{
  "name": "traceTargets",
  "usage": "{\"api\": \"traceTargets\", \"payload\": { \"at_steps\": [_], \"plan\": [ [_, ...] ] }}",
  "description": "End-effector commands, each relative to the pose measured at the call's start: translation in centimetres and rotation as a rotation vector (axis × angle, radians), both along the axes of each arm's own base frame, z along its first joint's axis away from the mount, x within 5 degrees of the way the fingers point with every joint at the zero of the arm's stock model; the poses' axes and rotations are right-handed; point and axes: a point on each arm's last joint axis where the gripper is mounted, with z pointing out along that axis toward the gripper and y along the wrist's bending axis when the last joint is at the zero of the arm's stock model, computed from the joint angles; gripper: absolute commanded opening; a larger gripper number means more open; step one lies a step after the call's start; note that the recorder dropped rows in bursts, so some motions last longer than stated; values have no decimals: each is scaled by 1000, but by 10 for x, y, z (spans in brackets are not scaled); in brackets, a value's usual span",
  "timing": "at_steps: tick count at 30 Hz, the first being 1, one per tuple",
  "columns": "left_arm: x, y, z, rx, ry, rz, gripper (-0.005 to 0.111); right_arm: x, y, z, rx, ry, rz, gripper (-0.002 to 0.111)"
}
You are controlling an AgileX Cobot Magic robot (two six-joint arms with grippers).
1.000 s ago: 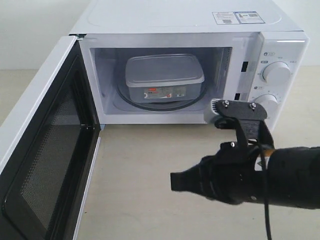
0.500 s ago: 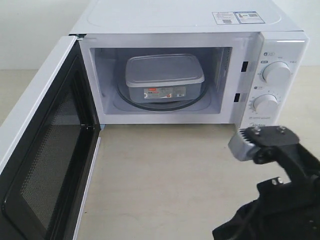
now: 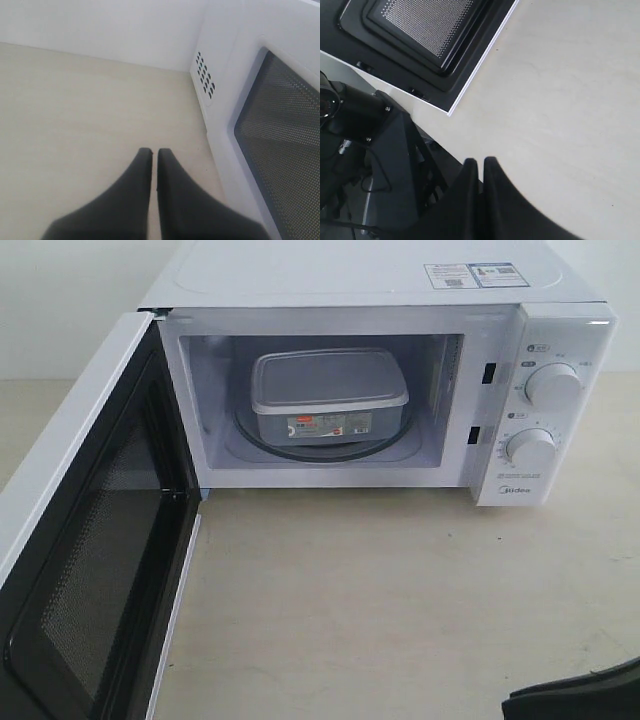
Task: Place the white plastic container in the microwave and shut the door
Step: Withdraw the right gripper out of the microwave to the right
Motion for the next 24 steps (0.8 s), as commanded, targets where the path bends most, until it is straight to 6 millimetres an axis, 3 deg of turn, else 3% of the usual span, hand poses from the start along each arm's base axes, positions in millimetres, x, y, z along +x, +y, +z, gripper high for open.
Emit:
{"api": "traceTargets", "payload": {
  "at_steps": [1,11,15,16,19,22,24],
  "plan": [
    [0,0,-1,5,1,4,4,-1,-2,0,-5,-7,2,0],
    [1,0,5,-18,-66,4,4,-3,-6,-6,-94,-7,33,0],
    [1,-1,34,-69,-388,-2,4,-2,-7,-6,-101,-22,28,0],
    [-4,-1,51,-120,-571,-12,4,-2,-7,-6,-101,-22,28,0],
    [-19,0,77,-216,-898,-51,4,-2,-7,-6,-103,-26,32,0],
    [-24,1,83,-298,-980,-73,4,-2,-7,-6,-103,-26,32,0],
    [-18,6,83,-534,-827,-45,4,-2,-7,-6,-103,-26,32,0]
  ]
}}
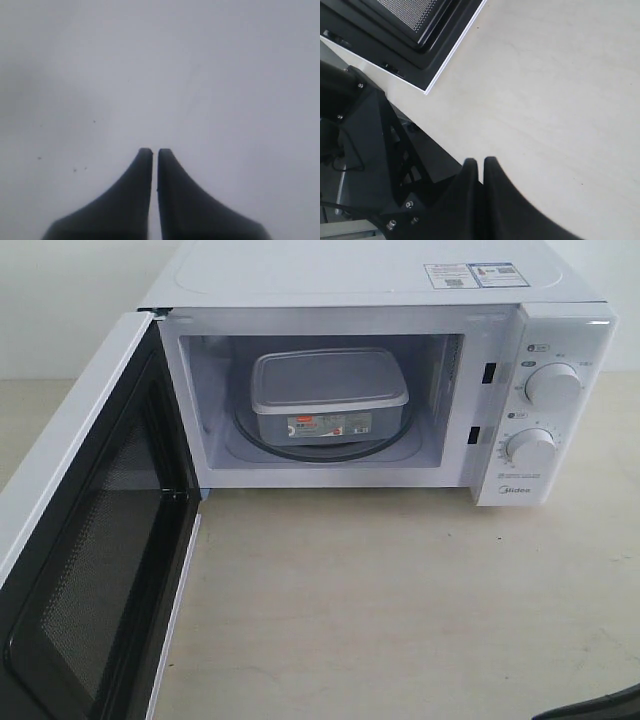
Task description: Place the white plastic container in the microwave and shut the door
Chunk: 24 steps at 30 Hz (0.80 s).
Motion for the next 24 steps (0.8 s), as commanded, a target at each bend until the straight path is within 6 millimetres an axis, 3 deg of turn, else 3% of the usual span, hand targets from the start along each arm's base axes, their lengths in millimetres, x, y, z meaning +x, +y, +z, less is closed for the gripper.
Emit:
{"api": "traceTargets", "payload": {
  "at_steps": [1,8,18,21,24],
  "plan": [
    [5,6,7,-338,179,-160,4,0,-2,0,0,-19,2,0],
    [5,-3,50,-146,703,-107,4,-1,-4,7,56,-72,-18,0],
    [2,-9,102,82,1397,-108,4,-22,-20,6,32,-46,39,0],
    [14,-10,118,181,1384,-105,4,-26,-22,3,-10,-7,63,0],
    [18,-10,120,234,1387,-101,4,-29,-24,0,-41,19,84,0]
  ]
}}
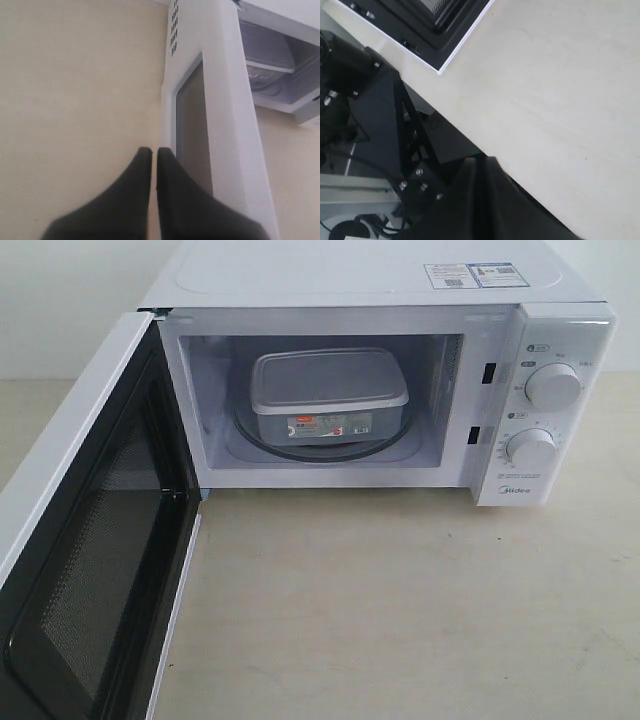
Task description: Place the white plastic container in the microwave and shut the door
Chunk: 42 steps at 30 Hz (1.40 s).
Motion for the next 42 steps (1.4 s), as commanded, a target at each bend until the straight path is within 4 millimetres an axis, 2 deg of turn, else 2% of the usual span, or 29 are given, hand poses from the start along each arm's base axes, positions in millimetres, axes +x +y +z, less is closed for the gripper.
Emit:
{"api": "traceTargets", "payload": {
  "at_steps": [1,8,15,20,24,30,39,42],
  "plan": [
    [6,1,3,65,30,-37,4,-4,-3,-4,-50,30,27,0],
    [22,-1,-1,154,68,-125,4,-3,-3,-4,-45,19,25,0],
    [75,-6,-22,234,260,-254,4,-1,-2,-2,-23,-4,12,0],
    [104,-15,-45,190,392,-349,4,-1,-2,-2,-21,-6,11,0],
    [116,-27,-61,87,415,-427,4,-1,-2,-2,-23,-8,11,0],
    [130,-39,-67,-23,337,-481,4,-1,-2,-2,-25,1,14,0],
    [134,-38,-70,-17,345,-476,4,-1,-2,-2,-24,2,13,0],
    [134,-42,-67,-70,339,-482,4,-1,-2,-2,-24,2,13,0]
  ]
}}
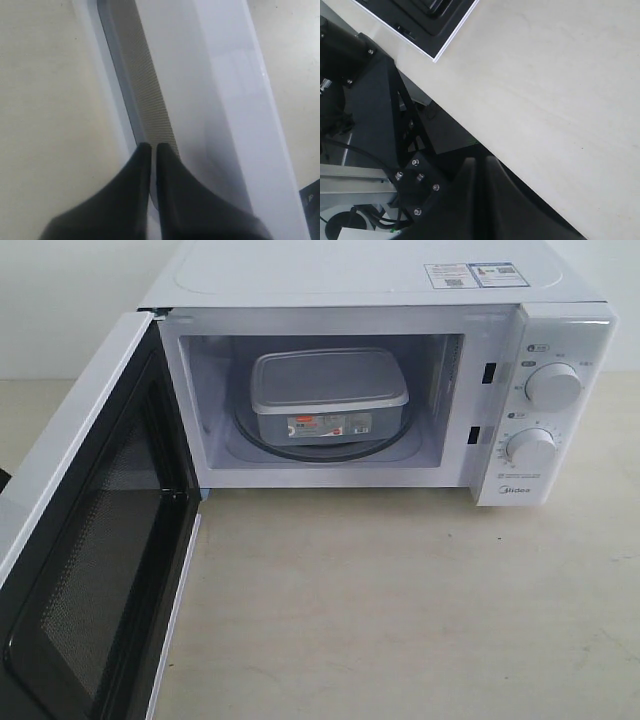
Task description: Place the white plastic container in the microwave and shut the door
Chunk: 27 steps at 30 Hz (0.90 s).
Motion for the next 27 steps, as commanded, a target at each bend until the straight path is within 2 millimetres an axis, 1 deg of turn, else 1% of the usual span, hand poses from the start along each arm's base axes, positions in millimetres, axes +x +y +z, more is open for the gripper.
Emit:
{"api": "traceTargets", "payload": {
  "at_steps": [1,5,9,12,19,22,27],
  "plan": [
    [1,-6,2,-79,-5,-8,4,0,0,0,0,-9,3,0],
    [3,-20,7,-237,-31,-131,4,0,0,0,0,-9,3,0],
    [11,-29,4,-334,-4,-194,4,0,0,0,3,-9,0,0],
    [15,-30,0,-332,-21,-236,4,0,0,0,3,-9,0,0],
    [16,-30,0,-327,-31,-233,4,0,-1,1,12,-13,-11,0],
    [16,-30,0,-327,-31,-233,4,1,-6,3,33,-34,-74,0],
    [17,-30,0,-326,-35,-229,4,0,-21,8,93,-118,-294,0]
  ]
}}
